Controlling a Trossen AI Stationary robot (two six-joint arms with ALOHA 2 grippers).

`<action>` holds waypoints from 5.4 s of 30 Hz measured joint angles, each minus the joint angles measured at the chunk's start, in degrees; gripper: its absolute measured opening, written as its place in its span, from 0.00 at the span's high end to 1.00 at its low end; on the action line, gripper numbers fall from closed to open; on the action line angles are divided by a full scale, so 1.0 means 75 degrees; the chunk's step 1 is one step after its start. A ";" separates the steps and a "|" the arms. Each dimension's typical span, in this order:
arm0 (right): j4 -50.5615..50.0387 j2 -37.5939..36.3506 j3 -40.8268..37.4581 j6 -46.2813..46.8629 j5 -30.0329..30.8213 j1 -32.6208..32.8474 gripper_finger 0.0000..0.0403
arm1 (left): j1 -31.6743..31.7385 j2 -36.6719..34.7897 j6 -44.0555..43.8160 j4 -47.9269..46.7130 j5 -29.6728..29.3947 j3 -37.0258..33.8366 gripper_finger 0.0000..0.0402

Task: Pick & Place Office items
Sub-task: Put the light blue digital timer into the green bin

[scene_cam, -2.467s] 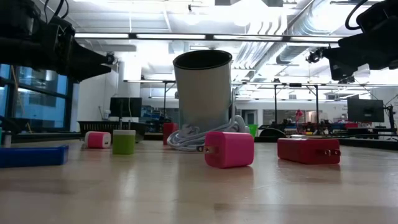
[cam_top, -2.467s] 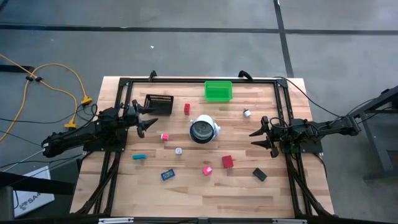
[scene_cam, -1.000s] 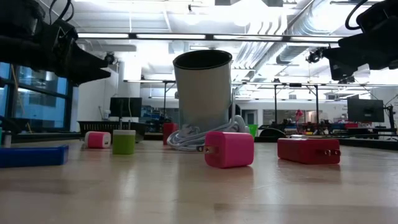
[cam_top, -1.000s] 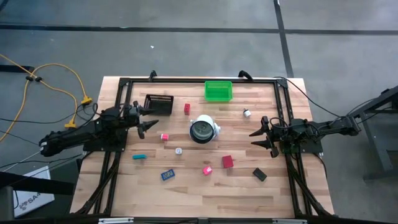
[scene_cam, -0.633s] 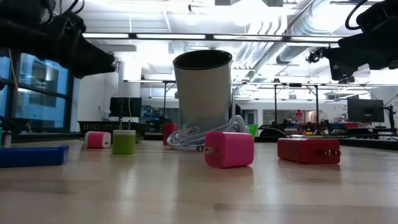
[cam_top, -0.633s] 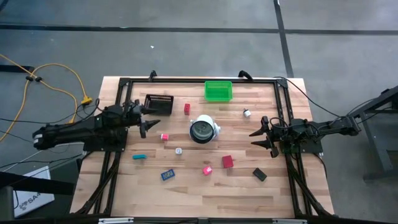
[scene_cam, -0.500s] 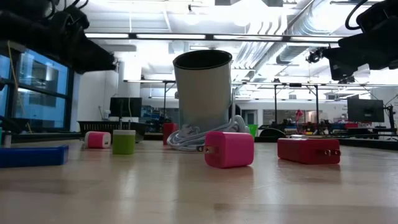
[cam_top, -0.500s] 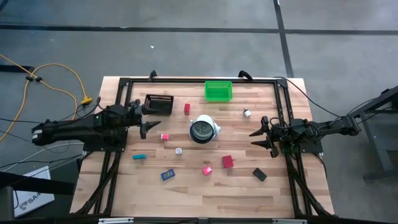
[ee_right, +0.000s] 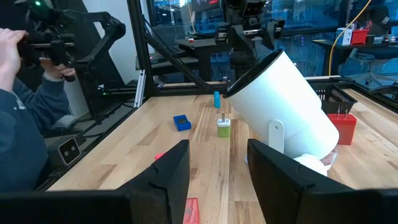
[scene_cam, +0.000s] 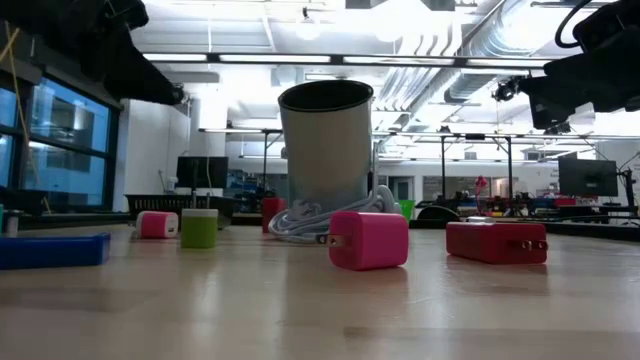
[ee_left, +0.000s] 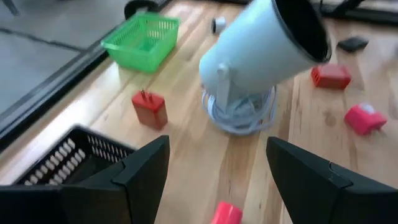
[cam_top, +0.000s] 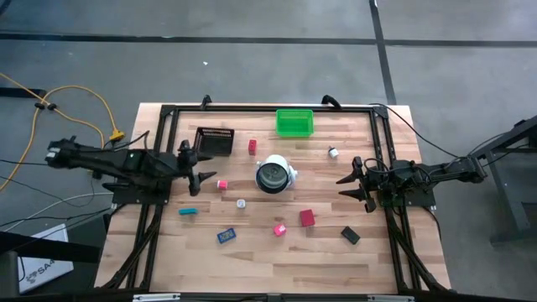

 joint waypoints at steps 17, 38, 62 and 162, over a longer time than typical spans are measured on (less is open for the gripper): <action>0.0000 0.0002 -0.0001 0.0000 -0.0001 -0.0001 0.63 | -0.2322 0.1610 -0.4080 -0.3504 -0.0151 0.1393 0.35; 0.0000 0.0002 0.0001 0.0000 -0.0003 -0.0001 0.63 | -0.5416 0.2013 -0.7935 -0.6221 0.0352 0.1771 0.35; 0.0000 0.0000 -0.0001 0.0000 -0.0003 -0.0002 0.63 | -0.6837 0.3358 -0.7251 -0.6201 0.0540 0.1610 0.35; 0.0000 0.0002 -0.0001 0.0000 -0.0002 -0.0002 0.63 | -0.5573 0.3355 -0.6631 -0.3076 0.1833 -0.0435 0.35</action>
